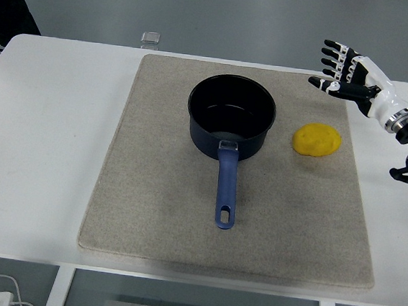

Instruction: Put the potato in the blue pot

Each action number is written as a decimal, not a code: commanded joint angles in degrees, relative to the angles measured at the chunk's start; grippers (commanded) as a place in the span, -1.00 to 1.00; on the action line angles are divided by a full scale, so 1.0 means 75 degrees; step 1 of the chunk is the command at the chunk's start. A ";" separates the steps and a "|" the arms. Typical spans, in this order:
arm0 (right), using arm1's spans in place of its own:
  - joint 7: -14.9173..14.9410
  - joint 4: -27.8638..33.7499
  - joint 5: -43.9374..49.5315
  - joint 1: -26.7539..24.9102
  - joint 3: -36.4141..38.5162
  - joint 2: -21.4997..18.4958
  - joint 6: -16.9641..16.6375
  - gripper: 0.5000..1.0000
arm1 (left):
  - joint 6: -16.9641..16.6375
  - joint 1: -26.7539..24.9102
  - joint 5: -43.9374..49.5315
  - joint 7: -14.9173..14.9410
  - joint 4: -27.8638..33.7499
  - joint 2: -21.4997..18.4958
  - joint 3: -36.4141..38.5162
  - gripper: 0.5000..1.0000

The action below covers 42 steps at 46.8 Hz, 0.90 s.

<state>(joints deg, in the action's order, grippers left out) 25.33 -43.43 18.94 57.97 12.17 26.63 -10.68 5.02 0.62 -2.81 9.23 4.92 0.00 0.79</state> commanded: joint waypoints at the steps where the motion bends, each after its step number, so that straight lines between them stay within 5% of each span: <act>1: 0.0173 -0.0582 0.0309 0.0041 -0.0239 0.0549 -0.0227 0.78 | -0.0001 -0.0001 -0.0001 0.0000 0.0001 0.0000 0.0000 0.99; 16: 0.0958 -0.2072 0.1821 -0.0018 -0.0720 0.1828 0.0006 0.78 | -0.0001 -0.0001 -0.0001 0.0000 0.0036 0.0000 0.0000 0.99; 42: 0.1289 -0.1850 0.3345 0.0005 -0.1458 0.1219 0.1611 0.78 | -0.0001 -0.0001 -0.0001 0.0000 0.0001 0.0000 0.0000 0.99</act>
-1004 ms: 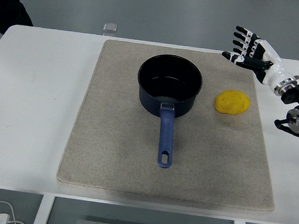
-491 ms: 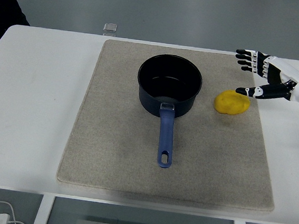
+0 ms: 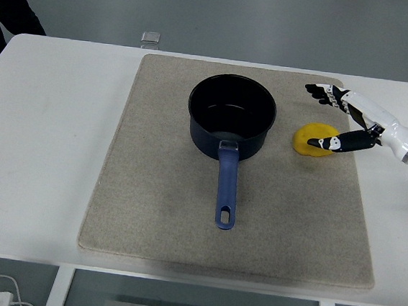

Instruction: Put the potato in the blue pot

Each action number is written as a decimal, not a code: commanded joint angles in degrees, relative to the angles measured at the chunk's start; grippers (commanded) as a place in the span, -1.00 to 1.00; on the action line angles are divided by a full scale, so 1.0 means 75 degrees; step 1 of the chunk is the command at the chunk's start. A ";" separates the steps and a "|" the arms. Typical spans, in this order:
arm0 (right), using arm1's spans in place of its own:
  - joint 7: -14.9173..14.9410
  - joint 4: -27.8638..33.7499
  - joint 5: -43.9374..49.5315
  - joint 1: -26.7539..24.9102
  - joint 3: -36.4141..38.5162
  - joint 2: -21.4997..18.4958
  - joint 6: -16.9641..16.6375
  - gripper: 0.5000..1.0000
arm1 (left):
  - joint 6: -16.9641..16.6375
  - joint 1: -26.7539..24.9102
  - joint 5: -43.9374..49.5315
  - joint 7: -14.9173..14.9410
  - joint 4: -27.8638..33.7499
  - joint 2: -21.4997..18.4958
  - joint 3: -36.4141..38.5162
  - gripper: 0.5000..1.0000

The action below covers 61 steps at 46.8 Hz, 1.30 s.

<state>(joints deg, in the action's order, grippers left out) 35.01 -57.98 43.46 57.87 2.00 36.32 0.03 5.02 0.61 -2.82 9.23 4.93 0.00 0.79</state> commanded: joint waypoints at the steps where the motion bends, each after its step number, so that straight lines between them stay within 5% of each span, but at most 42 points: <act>1: -0.0001 0.0148 0.0100 0.0029 -0.0137 -0.0108 0.0265 0.78 | -0.0001 0.0000 0.0000 0.0000 -0.0001 0.0000 0.0012 0.99; 20: -0.0001 0.1285 0.0721 0.0088 -0.0770 -0.1011 0.1062 0.78 | -0.0001 0.0000 0.0000 0.0000 -0.0013 0.0000 0.0000 0.99; 61: -0.0001 0.1696 0.1131 0.0053 -0.1098 -0.0859 0.1097 0.76 | -0.0001 0.0000 0.0000 0.0000 -0.0013 0.0000 0.0000 0.99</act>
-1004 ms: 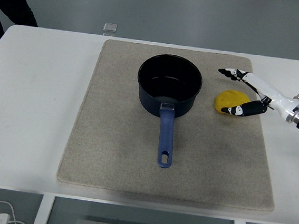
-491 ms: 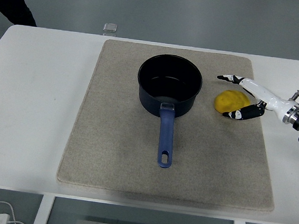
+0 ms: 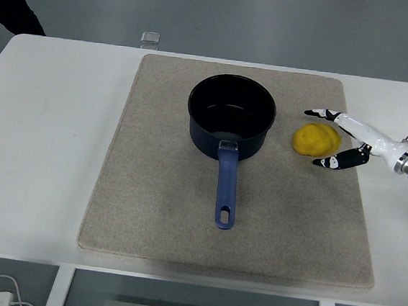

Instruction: Put the potato in the blue pot

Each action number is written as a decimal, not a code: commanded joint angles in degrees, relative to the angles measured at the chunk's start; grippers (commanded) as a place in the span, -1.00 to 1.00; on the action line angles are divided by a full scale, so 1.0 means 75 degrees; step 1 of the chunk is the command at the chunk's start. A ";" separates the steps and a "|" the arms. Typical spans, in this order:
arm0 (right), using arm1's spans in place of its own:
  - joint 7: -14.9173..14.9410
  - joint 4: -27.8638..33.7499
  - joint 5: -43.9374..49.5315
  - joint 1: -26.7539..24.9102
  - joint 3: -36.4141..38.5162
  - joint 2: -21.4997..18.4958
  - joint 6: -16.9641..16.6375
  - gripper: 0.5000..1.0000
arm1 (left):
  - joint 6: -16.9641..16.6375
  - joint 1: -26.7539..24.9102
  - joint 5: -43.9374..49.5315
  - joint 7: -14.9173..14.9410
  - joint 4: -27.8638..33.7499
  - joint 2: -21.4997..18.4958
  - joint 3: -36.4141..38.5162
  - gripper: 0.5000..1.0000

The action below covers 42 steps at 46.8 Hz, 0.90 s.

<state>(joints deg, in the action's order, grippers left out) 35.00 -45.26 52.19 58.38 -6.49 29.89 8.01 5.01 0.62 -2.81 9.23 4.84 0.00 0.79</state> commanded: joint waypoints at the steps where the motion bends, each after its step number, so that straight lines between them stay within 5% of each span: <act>1: 0.0000 -0.0001 -0.0033 -0.0015 0.0044 0.0000 0.0033 0.76 | 0.0000 -0.0001 0.0000 0.0000 -0.0012 0.0000 0.0000 0.99; 18: 0.0000 -0.0001 -0.0080 -0.0062 0.0033 -0.0036 0.0373 0.70 | 0.0000 -0.0001 0.0000 0.0000 0.0000 0.0000 0.0000 0.99; 25: 0.0000 -0.0001 -0.0092 -0.0062 0.0009 -0.0036 0.0373 0.14 | 0.0000 -0.0001 0.0000 0.0000 0.0000 0.0000 0.0000 0.99; 32: 0.0000 -0.0001 -0.0103 -0.0062 0.0009 -0.0012 0.0373 -0.94 | 0.0000 -0.0001 0.0000 0.0000 0.0000 0.0000 0.0000 0.99; 42: 0.0000 -0.0001 -0.0103 -0.0062 0.0033 -0.0012 0.0373 -1.00 | 0.0000 -0.0001 0.0000 0.0000 0.0000 0.0000 0.0000 0.99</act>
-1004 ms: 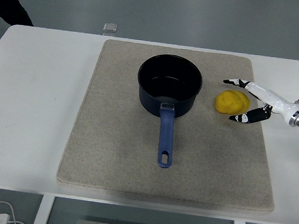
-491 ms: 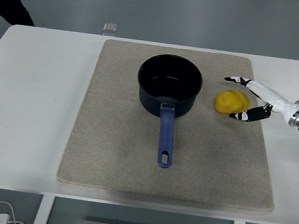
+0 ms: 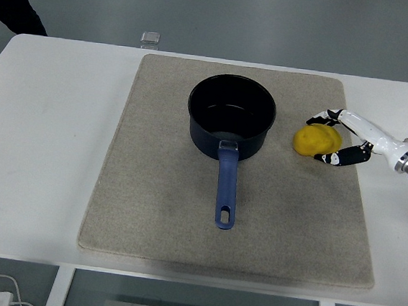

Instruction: Put the potato in the blue pot

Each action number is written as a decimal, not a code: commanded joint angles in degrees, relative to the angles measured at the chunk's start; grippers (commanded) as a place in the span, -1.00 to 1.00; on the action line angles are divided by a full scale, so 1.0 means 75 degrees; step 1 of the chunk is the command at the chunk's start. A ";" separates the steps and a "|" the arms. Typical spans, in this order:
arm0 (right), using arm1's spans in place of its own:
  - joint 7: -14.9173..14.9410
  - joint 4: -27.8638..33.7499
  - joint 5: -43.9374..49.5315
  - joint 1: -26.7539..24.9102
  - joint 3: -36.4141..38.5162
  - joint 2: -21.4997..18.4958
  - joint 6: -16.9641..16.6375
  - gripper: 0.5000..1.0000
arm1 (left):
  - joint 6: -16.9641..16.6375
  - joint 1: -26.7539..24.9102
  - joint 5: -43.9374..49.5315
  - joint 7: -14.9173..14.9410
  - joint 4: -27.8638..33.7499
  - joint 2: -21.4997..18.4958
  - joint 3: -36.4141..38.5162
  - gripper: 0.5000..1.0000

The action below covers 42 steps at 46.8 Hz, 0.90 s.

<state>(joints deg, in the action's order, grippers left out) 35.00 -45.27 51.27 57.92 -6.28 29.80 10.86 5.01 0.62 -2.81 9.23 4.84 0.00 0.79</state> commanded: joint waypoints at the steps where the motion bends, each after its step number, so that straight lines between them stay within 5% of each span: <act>1: 0.0000 0.0000 0.0008 0.0012 0.0017 0.0011 -0.0006 -1.00 | 0.0000 0.0000 0.0000 0.0000 0.0000 0.0000 0.0000 0.99; 19: 0.0000 -0.0105 -0.0426 0.0398 0.0076 0.0187 -0.0100 -1.00 | 0.0000 0.0000 0.0000 0.0000 0.0000 0.0000 0.0000 0.99; 42: 0.0000 -0.0644 -0.1223 0.1769 -0.0053 0.0433 -0.0943 -1.00 | 0.0000 0.0000 0.0000 0.0000 0.0012 0.0000 0.0012 0.99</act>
<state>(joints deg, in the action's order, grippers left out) 35.00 -49.68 42.30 70.17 -6.77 33.06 5.26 5.01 0.61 -2.81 9.23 4.86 0.00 0.84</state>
